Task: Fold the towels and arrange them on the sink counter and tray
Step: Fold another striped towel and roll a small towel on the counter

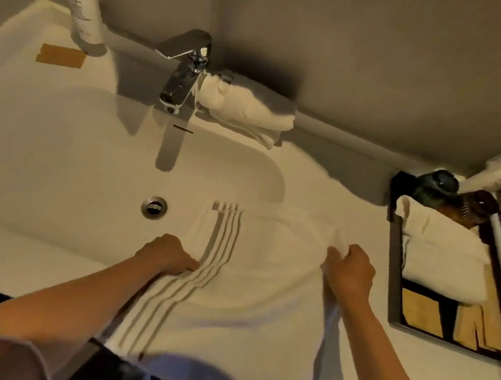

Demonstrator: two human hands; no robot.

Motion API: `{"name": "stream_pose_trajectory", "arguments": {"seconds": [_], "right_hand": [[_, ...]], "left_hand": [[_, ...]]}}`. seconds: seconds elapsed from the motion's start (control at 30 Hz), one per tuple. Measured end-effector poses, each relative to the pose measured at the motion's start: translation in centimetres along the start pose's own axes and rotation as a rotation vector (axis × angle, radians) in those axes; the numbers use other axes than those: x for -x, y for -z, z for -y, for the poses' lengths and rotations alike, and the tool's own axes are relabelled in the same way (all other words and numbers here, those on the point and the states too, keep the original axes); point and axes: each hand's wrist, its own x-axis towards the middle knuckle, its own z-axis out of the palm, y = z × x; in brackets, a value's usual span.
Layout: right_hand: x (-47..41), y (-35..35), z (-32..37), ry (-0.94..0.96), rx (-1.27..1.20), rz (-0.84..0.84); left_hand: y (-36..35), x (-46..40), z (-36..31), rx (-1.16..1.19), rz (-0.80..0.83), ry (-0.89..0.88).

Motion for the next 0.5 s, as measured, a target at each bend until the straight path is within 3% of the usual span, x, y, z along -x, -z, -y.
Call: {"name": "stream_pose_trajectory", "arguments": {"seconds": [0.1, 0.2, 0.27, 0.3, 0.37, 0.4, 0.5], "right_hand": [[-1.3, 4.8, -1.7, 0.012, 0.053, -0.124], [-3.2, 8.9, -2.2, 0.091, 0.297, -0.23], [-4.0, 9.4, -0.9, 0.259, 0.471, -0.358], [-4.2, 9.0, 0.2, 0.392, 0.518, -0.383], [-4.1, 6.9, 2.4, 0.652, 0.519, -0.252], [-4.0, 5.5, 3.4, 0.743, 0.487, -0.141], [-4.5, 1.0, 6.0, 0.92, 0.418, 0.072]], "left_hand": [[0.1, 3.0, -3.3, 0.255, -0.035, -0.129], [-1.9, 7.2, -7.9, 0.515, 0.037, -0.254], [-3.8, 8.1, -9.7, 0.428, 0.043, -0.284], [-4.6, 8.0, -10.2, 0.27, -0.013, -0.266], [-5.3, 7.2, -10.2, 0.079, -0.16, -0.195], [-5.3, 6.8, -9.9, 0.128, -0.155, -0.171], [-4.0, 6.2, -10.9, 0.624, -0.105, -0.103]]}}
